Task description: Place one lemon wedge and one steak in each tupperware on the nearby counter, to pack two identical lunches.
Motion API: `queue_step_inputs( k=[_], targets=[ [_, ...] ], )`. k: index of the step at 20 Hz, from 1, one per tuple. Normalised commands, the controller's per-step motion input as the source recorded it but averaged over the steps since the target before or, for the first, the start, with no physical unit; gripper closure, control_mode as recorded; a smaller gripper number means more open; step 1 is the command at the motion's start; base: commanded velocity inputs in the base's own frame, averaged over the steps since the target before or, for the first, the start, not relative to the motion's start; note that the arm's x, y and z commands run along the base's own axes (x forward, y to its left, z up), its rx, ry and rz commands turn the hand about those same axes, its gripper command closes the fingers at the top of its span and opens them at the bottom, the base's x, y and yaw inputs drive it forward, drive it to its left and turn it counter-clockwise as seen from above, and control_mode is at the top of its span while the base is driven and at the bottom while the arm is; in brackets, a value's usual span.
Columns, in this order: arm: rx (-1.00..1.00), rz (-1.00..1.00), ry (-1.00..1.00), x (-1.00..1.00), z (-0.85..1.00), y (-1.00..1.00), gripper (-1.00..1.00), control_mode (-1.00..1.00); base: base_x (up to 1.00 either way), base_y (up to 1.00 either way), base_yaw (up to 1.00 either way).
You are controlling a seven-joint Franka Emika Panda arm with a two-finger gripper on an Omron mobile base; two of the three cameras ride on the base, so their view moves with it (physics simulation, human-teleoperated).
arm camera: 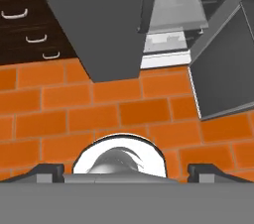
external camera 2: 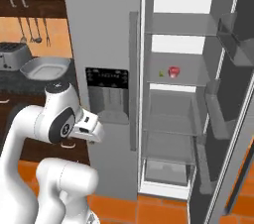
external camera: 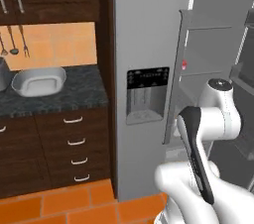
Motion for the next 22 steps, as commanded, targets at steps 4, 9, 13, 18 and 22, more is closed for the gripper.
queue_step_inputs(
  k=[4,9,13,18,22],
  targets=[
    [0.0,0.0,0.0,0.0,0.0,0.0,-1.0,1.0,0.48,-0.94,-0.04],
    [0.0,0.0,0.0,0.0,0.0,0.0,-1.0,1.0,0.68,-0.38,-0.09],
    [0.0,0.0,0.0,0.0,0.0,0.0,-1.0,1.0,0.65,-0.26,-0.1],
    [0.0,0.0,0.0,0.0,0.0,0.0,-1.0,1.0,0.26,-0.53,-0.08],
    [0.0,0.0,0.0,0.0,0.0,0.0,-1.0,1.0,0.24,-0.69,-0.01]
  ],
)
